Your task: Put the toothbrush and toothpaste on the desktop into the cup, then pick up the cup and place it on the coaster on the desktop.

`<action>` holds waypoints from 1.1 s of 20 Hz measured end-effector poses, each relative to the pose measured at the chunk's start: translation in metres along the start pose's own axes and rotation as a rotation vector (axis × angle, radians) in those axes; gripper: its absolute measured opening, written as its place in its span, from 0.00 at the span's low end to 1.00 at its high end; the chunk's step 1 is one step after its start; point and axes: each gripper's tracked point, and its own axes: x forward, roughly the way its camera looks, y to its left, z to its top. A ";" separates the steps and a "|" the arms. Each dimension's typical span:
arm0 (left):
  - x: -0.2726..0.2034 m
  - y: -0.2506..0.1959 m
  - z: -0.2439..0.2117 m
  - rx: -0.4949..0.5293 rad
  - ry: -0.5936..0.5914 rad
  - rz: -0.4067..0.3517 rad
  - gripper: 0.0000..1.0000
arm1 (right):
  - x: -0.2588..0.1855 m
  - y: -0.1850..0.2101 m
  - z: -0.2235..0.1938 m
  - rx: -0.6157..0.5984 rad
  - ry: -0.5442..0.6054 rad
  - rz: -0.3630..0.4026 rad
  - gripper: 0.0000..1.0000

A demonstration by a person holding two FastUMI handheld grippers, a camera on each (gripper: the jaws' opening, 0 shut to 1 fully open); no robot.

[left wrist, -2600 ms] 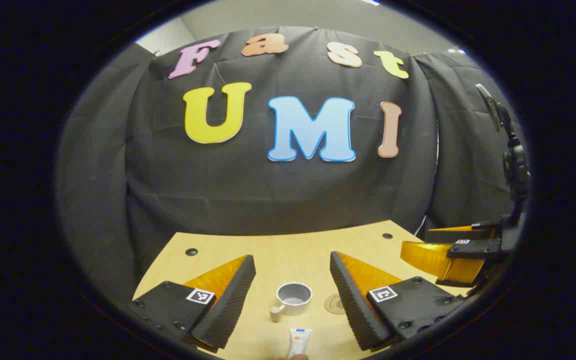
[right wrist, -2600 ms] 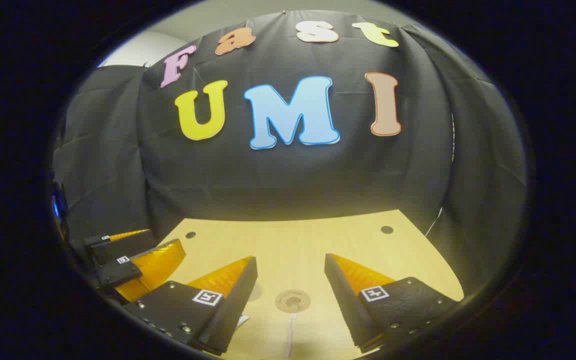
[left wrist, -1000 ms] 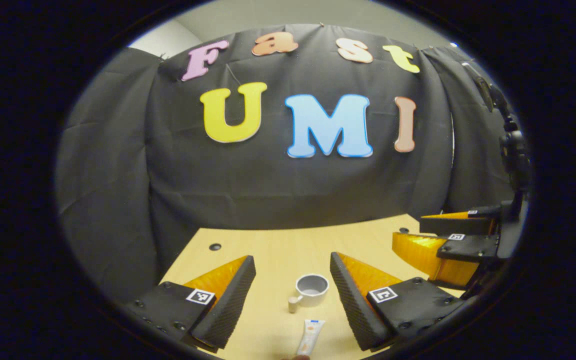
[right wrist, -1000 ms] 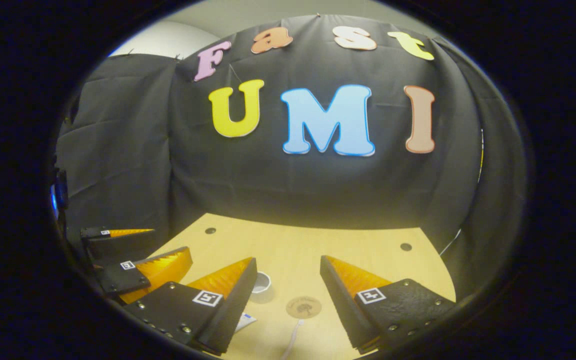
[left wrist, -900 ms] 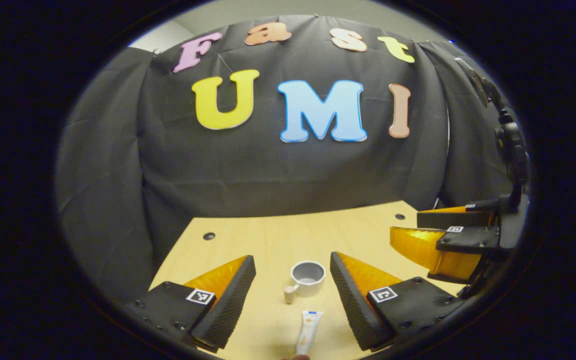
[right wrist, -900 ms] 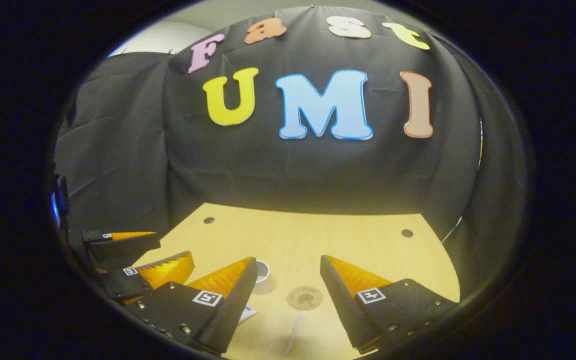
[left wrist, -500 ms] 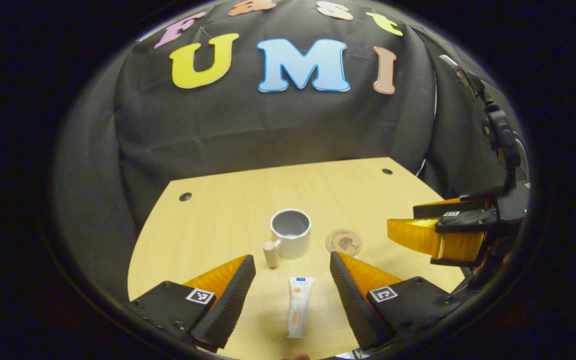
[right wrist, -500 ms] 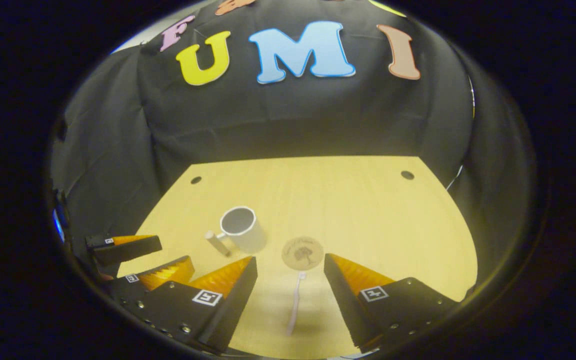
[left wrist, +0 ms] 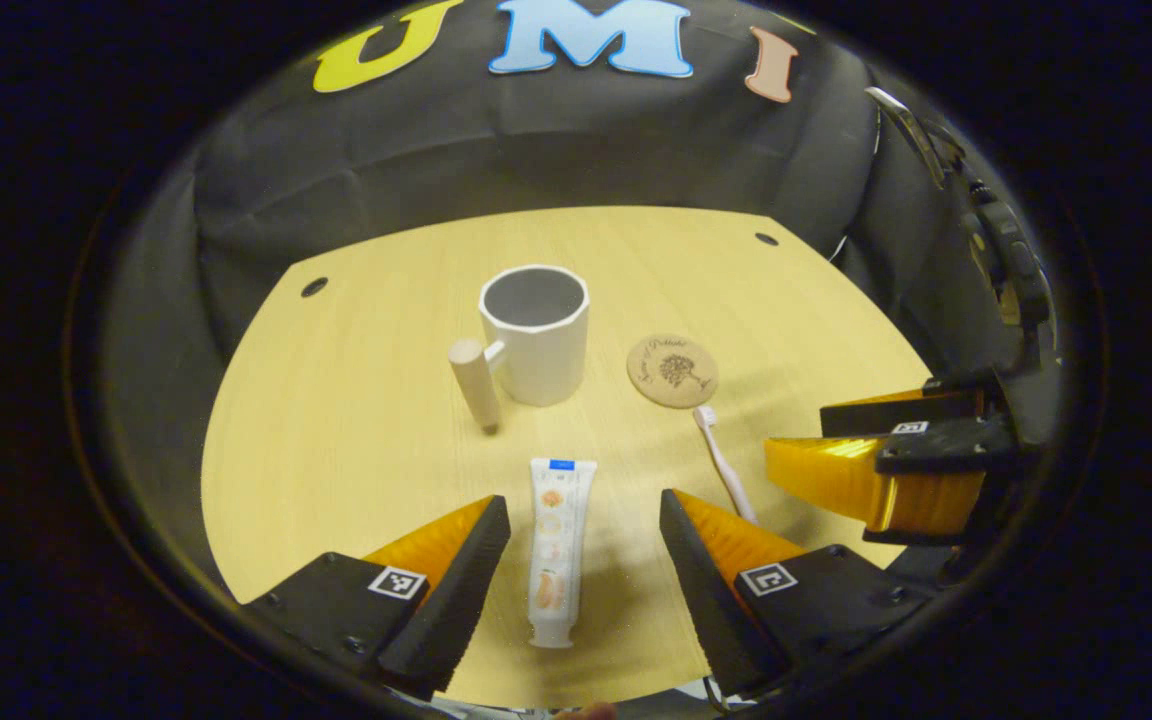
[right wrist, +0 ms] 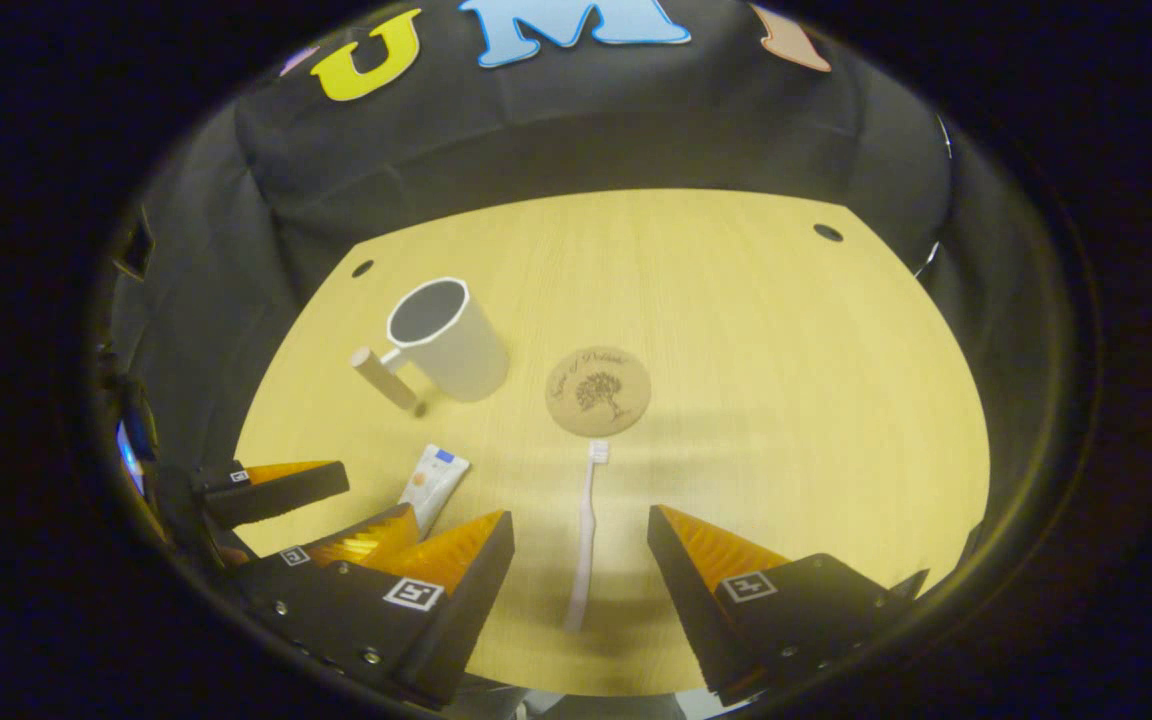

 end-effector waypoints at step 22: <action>0.029 0.023 -0.039 -0.076 0.313 0.116 0.97 | 0.062 -0.005 -0.050 0.011 0.254 -0.053 0.83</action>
